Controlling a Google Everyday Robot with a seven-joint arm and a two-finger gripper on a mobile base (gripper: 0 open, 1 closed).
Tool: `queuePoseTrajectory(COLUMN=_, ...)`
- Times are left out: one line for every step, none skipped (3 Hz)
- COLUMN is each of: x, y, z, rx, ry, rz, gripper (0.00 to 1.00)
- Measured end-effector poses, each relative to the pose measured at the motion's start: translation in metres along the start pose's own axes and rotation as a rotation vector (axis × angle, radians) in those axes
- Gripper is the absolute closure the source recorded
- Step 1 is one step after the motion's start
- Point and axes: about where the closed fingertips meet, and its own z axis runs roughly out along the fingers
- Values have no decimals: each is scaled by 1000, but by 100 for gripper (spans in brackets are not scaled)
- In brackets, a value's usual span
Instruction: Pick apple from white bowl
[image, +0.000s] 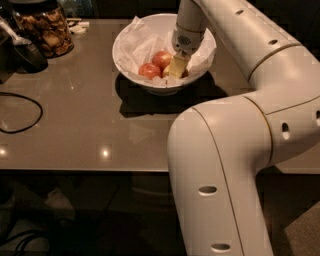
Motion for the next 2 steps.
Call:
queuePoseTrajectory(x=-6, y=7, z=-28, rx=56, ry=-21, rz=-16, gripper=100)
queuePoseTrajectory(x=-9, y=17, z=-52, rx=90, ry=-30, rz=-32, gripper=100)
